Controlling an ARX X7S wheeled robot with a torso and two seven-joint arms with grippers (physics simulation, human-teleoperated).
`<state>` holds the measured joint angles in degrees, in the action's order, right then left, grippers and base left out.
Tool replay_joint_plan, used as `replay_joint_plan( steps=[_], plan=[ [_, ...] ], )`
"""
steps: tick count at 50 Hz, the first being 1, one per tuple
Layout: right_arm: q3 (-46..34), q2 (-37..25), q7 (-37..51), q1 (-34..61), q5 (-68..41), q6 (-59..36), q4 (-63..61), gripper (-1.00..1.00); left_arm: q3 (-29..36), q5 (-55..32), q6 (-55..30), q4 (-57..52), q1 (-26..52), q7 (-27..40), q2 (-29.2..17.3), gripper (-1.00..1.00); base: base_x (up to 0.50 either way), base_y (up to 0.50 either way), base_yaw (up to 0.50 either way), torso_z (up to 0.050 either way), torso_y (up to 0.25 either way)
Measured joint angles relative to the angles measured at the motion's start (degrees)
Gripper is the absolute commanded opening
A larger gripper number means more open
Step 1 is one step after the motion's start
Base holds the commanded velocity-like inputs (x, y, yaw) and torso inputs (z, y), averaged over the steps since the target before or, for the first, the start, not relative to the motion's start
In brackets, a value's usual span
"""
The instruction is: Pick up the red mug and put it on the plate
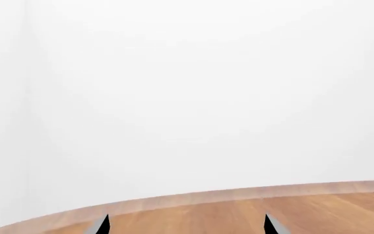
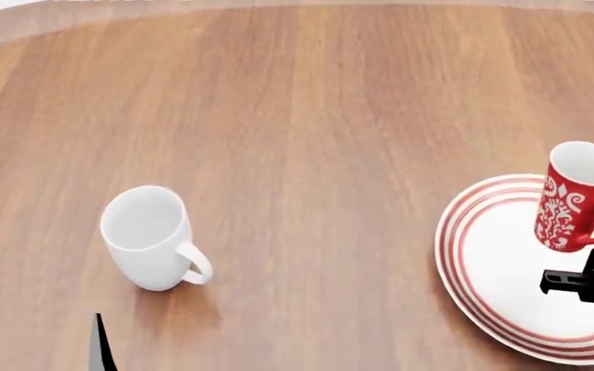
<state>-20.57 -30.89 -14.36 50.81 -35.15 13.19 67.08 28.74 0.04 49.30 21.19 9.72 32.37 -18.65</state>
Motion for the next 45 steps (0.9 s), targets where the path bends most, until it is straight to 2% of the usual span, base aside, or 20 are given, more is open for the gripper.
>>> replay_joint_plan(
  steps=[16, 45],
  plan=[
    [0.33, 1.08, -1.78, 1.61, 0.58, 2.06, 4.61, -1.00, 0.13, 0.00, 0.20, 0.10, 0.07, 0.15, -0.05, 1.00, 0.00, 0.00, 0.00, 0.000, -0.109],
    [3.68, 2.56, -3.01, 1.94, 4.05, 2.81, 7.63, -1.00, 0.46, -0.51, 1.21, 0.62, 0.29, 0.23, -0.05, 1.00, 0.00, 0.00, 0.00, 0.000, -0.001]
  ],
)
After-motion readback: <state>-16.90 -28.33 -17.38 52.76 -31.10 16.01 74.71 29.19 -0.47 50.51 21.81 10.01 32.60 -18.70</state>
